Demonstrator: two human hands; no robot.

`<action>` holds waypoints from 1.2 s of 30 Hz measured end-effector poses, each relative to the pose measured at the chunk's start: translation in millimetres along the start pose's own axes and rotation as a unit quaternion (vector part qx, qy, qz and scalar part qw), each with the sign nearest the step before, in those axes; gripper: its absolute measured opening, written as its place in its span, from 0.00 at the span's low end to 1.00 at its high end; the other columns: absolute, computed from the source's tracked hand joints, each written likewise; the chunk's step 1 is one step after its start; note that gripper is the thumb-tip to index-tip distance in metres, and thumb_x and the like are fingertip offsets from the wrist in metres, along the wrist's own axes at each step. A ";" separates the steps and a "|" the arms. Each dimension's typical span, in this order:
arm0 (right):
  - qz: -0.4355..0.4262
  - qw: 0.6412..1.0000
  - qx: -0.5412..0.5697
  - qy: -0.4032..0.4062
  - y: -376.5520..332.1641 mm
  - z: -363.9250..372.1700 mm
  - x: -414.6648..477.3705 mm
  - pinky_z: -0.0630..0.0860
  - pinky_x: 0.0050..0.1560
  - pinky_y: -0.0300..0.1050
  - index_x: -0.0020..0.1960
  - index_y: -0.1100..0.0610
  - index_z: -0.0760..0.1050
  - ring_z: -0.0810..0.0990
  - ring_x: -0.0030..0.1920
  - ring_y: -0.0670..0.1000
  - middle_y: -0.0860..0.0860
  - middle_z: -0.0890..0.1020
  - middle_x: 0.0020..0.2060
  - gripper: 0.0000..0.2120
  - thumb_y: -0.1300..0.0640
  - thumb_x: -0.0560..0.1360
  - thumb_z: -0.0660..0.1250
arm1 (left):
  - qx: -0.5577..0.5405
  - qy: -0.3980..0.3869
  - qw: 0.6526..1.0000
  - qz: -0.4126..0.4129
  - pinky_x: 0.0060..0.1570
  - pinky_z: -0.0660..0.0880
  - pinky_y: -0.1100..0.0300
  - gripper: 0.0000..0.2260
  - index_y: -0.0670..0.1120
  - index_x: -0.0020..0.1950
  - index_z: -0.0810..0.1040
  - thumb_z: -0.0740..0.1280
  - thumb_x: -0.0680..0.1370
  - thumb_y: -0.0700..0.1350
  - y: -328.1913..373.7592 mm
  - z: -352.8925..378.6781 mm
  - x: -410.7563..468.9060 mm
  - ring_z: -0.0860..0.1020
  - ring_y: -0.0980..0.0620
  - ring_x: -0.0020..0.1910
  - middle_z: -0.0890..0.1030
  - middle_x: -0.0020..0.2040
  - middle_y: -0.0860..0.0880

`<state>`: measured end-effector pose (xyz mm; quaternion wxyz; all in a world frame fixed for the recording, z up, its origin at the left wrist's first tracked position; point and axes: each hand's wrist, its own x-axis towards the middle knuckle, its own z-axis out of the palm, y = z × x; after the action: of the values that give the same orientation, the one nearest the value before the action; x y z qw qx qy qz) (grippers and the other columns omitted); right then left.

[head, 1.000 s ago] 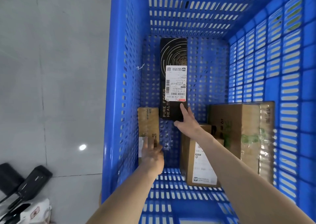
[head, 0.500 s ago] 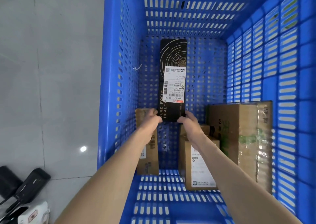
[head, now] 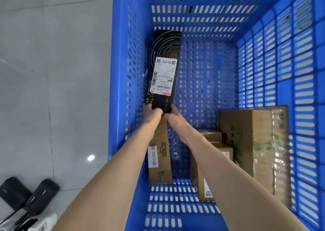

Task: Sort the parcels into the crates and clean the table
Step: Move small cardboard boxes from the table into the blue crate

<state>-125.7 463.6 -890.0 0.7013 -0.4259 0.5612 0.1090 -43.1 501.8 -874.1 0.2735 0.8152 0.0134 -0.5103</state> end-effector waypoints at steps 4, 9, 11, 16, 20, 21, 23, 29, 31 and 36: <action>-0.017 0.997 -0.077 -0.001 -8.3 1.6 -2.8 0.66 0.64 0.47 0.76 0.52 0.56 0.68 0.69 0.55 0.53 0.71 0.68 0.28 0.61 0.78 0.58 | 0.067 -0.019 0.998 0.013 0.66 0.66 0.52 0.22 0.42 0.72 0.63 0.57 0.78 0.37 -4.1 2.1 -5.5 0.69 0.43 0.67 0.69 0.69 0.42; 0.001 0.995 -0.098 -0.023 -33.2 -6.2 -10.2 0.62 0.70 0.47 0.78 0.52 0.50 0.61 0.73 0.55 0.52 0.61 0.75 0.30 0.64 0.79 0.55 | 0.081 -0.071 0.994 0.022 0.57 0.71 0.57 0.16 0.45 0.69 0.67 0.55 0.81 0.42 -1.1 -9.2 -28.0 0.74 0.48 0.56 0.75 0.60 0.45; -0.002 0.999 -0.040 -0.014 -43.6 -5.7 -21.4 0.64 0.67 0.49 0.78 0.51 0.47 0.62 0.73 0.56 0.51 0.59 0.75 0.30 0.65 0.80 0.53 | 0.095 -0.075 0.992 0.041 0.44 0.69 0.64 0.12 0.49 0.65 0.67 0.53 0.83 0.42 -1.1 -17.5 -45.5 0.71 0.58 0.45 0.73 0.53 0.53; -0.015 0.993 -0.097 0.061 -45.4 -16.1 -68.4 0.68 0.33 0.38 0.78 0.51 0.49 0.70 0.35 0.44 0.53 0.71 0.67 0.29 0.62 0.80 0.54 | 0.134 -0.128 0.981 0.058 0.53 0.68 0.65 0.20 0.47 0.75 0.60 0.54 0.83 0.39 4.2 -41.3 -102.3 0.70 0.57 0.58 0.69 0.66 0.51; -0.015 0.982 -0.176 0.069 -43.2 -48.9 -116.7 0.67 0.25 0.35 0.78 0.51 0.45 0.71 0.32 0.45 0.53 0.62 0.75 0.32 0.62 0.80 0.56 | 0.208 -0.125 0.968 0.057 0.66 0.63 0.56 0.25 0.50 0.78 0.50 0.55 0.82 0.40 34.5 -51.0 -133.7 0.64 0.47 0.71 0.59 0.76 0.47; -0.022 0.978 -0.195 0.078 -48.2 -59.5 -128.8 0.69 0.28 0.37 0.78 0.50 0.46 0.73 0.34 0.47 0.52 0.60 0.75 0.32 0.61 0.80 0.57 | 0.214 -0.118 0.967 0.064 0.63 0.66 0.56 0.25 0.50 0.78 0.50 0.54 0.82 0.41 45.2 -52.0 -140.5 0.67 0.46 0.69 0.59 0.76 0.46; -0.043 0.971 -0.222 0.084 -72.4 -87.1 -163.8 0.68 0.31 0.36 0.78 0.50 0.47 0.73 0.34 0.45 0.51 0.59 0.76 0.31 0.61 0.80 0.56 | 0.227 -0.113 0.962 0.099 0.52 0.71 0.59 0.25 0.51 0.78 0.50 0.54 0.82 0.41 79.4 -51.6 -165.8 0.73 0.45 0.61 0.62 0.74 0.46; -0.138 0.947 -0.256 0.136 -135.8 -164.3 -256.4 0.66 0.25 0.32 0.78 0.49 0.51 0.72 0.31 0.47 0.52 0.68 0.69 0.29 0.61 0.80 0.55 | 0.275 -0.114 0.938 0.176 0.58 0.64 0.62 0.22 0.49 0.77 0.57 0.54 0.82 0.42 159.6 -47.5 -242.8 0.68 0.50 0.65 0.60 0.75 0.49; -0.170 0.937 -0.271 0.144 -156.2 -193.5 -302.5 0.71 0.35 0.30 0.78 0.51 0.52 0.77 0.42 0.55 0.54 0.72 0.62 0.29 0.62 0.79 0.56 | 0.272 -0.115 0.938 0.183 0.65 0.63 0.58 0.22 0.50 0.77 0.57 0.55 0.82 0.44 185.8 -42.0 -282.8 0.67 0.50 0.68 0.63 0.73 0.50; -0.207 0.917 -0.304 0.153 -206.4 -286.6 -445.7 0.66 0.57 0.41 0.77 0.53 0.54 0.73 0.64 0.58 0.56 0.66 0.72 0.28 0.63 0.79 0.56 | 0.260 -0.097 0.928 0.248 0.58 0.66 0.61 0.22 0.52 0.76 0.59 0.56 0.82 0.43 264.7 -9.4 -412.5 0.71 0.55 0.59 0.70 0.67 0.51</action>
<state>-348.7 275.6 -401.8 0.4504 -0.7365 0.5011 0.0607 -153.1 387.3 -410.4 0.1698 0.7818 -0.3489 -0.4881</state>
